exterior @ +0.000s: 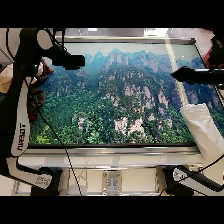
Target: Fold the shirts.
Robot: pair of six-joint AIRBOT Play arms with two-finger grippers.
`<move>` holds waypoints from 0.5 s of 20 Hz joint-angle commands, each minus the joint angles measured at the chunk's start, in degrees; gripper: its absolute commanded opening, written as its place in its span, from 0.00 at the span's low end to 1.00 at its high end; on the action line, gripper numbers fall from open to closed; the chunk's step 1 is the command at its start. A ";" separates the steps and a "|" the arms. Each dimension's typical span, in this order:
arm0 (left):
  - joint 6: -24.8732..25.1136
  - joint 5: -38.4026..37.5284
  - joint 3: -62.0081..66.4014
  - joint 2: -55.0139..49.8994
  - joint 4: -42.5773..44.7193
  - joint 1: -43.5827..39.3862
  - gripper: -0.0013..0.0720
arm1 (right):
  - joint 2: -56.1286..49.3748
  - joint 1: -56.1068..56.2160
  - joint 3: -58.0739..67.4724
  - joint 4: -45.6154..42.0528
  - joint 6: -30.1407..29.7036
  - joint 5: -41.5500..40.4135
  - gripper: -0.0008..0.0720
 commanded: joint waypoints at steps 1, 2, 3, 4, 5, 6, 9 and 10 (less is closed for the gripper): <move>-0.46 -2.56 0.07 -0.04 -0.33 0.02 0.03 | -2.47 13.73 -0.79 -3.96 -3.02 -4.02 0.71; -0.46 -2.56 0.07 -0.04 -0.33 0.02 0.03 | -2.86 16.39 -1.29 -7.52 -2.89 -3.87 0.71; -0.46 -2.56 0.07 -0.04 -0.35 0.02 0.03 | -2.97 18.93 -1.95 -11.23 -0.96 -4.00 0.70; -0.46 -2.56 0.07 -0.04 -0.33 0.02 0.03 | -2.97 21.00 -2.47 -14.71 -0.37 -4.63 0.69; -0.46 -2.56 0.07 -0.04 -0.33 0.02 0.03 | -2.97 22.67 -2.51 -17.33 0.13 -3.93 0.69; -0.46 -2.56 0.07 -0.04 -0.33 0.02 0.03 | -2.95 24.17 -2.51 -17.59 0.13 -3.10 0.69; -0.48 -2.56 0.07 -0.04 -0.33 0.02 0.03 | -2.95 27.26 -2.49 -17.51 0.07 -3.08 0.69; -0.48 -2.56 0.07 -0.04 -0.33 0.02 0.03 | -2.95 27.85 -2.49 -17.51 0.07 -3.10 0.69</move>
